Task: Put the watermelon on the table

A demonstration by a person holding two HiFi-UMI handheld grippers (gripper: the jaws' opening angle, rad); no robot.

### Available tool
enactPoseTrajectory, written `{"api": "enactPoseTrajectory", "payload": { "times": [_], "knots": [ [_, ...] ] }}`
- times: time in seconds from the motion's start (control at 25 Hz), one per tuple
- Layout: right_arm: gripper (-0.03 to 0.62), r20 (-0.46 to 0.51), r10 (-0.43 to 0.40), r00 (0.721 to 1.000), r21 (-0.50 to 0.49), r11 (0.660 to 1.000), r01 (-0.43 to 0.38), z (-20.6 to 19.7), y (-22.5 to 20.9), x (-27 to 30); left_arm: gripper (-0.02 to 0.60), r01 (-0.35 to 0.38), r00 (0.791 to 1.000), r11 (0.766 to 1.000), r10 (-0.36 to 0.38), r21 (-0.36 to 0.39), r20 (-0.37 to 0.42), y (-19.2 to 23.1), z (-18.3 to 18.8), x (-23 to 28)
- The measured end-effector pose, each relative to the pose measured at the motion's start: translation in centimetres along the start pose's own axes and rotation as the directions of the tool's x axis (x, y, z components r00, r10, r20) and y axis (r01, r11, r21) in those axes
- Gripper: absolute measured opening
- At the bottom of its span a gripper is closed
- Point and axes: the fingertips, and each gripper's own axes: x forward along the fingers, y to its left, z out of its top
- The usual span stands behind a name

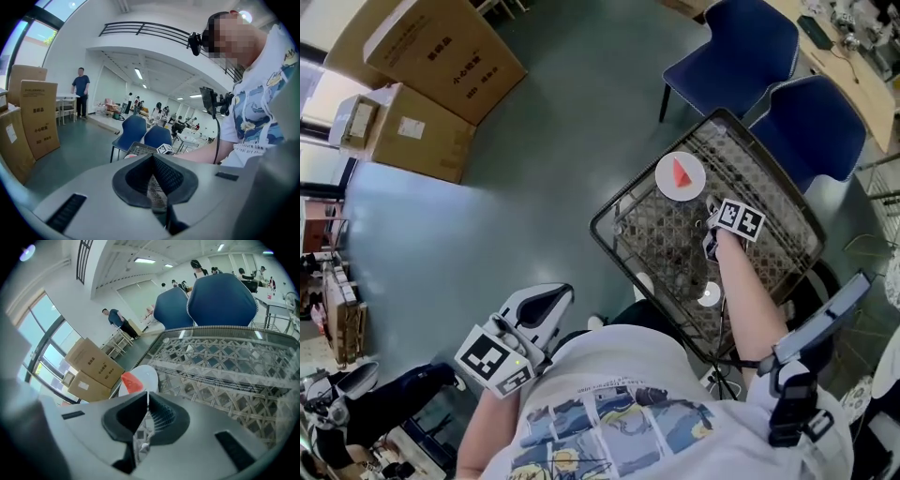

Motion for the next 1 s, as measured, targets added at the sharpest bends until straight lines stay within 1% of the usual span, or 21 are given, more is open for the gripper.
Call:
{"api": "enactPoseTrajectory", "payload": {
  "times": [0.04, 0.12, 0.28, 0.4, 0.56, 0.72, 0.88, 1.0],
  "knots": [
    [0.013, -0.004, 0.023, 1.0, -0.015, 1.0, -0.023, -0.2, 1.1, -1.0, 0.009, 0.018, 1.0, 1.0, -0.018, 0.018, -0.003, -0.3, 0.1, -0.3],
    [0.009, 0.001, 0.068, 0.998, -0.078, 0.995, -0.068, -0.3, 3.7, -3.0, 0.009, 0.054, 0.999, 0.997, -0.053, 0.052, -0.004, -0.6, 0.3, -0.9],
    [0.009, -0.018, 0.119, 0.993, -0.239, 0.964, -0.12, -2.8, 8.8, -7.6, 0.009, 0.101, 0.995, 0.993, -0.101, 0.065, -0.004, -1.7, -0.6, -3.1],
    [0.009, -0.029, 0.153, 0.988, -0.352, 0.923, -0.154, -5.4, 13.1, -11.2, 0.009, 0.13, 0.991, 0.988, -0.131, 0.085, 0.002, -2.2, -1.3, -5.2],
    [0.009, -0.058, 0.202, 0.978, -0.454, 0.867, -0.206, -9.6, 18.6, -15.6, 0.009, 0.168, 0.985, 0.983, -0.17, 0.08, 0.019, -2.8, -2.7, -7.9],
    [0.009, -0.05, 0.209, 0.977, -0.553, 0.809, -0.201, -12.8, 22.7, -19.6, 0.009, 0.215, 0.974, 0.974, -0.219, 0.071, 0.056, -3.2, -3.8, -10.1],
    [0.009, -0.03, 0.247, 0.969, -0.621, 0.755, -0.211, -16.1, 27.4, -23.6, 0.009, 0.242, 0.967, 0.969, -0.245, 0.054, 0.072, -3.7, -5.5, -13.3],
    [0.009, 0.002, 0.281, 0.96, -0.647, 0.732, -0.213, -17.7, 30.5, -26.9, 0.009, 0.257, 0.962, 0.964, -0.262, 0.07, 0.077, -4.3, -6.2, -15.4]
  ]
}}
